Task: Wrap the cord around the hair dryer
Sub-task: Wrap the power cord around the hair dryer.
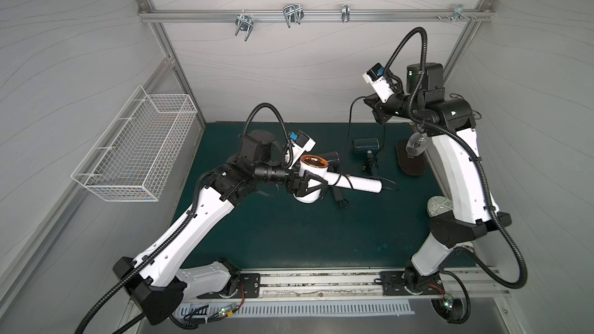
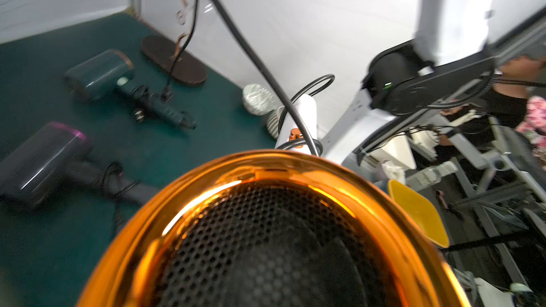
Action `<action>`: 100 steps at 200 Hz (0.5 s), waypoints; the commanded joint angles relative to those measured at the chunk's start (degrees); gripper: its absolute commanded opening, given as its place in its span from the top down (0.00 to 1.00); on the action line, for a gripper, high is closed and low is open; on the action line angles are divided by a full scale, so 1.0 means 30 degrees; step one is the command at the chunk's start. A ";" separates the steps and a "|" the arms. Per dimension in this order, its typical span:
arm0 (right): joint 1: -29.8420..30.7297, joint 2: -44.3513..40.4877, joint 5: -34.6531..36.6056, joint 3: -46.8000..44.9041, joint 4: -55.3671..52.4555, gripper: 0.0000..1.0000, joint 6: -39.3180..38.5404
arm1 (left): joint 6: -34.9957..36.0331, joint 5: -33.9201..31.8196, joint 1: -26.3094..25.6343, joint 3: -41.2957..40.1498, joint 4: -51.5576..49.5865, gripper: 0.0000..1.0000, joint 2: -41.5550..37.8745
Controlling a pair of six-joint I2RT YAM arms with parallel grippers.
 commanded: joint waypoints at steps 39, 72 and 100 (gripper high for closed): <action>-0.3854 -0.1925 -0.8997 -0.6167 0.2254 1.00 0.3384 | -0.3453 0.3212 0.1510 0.1247 0.7494 1.00 0.1098; -0.4725 -0.2889 -1.1666 -0.9465 0.3698 1.00 0.4775 | -0.5888 0.2921 0.3012 0.0991 1.1398 1.00 0.1600; -0.4692 -0.3964 -1.2854 -1.1843 0.4813 1.00 0.6233 | -0.6185 0.2071 0.3672 0.1504 1.2059 1.00 0.2084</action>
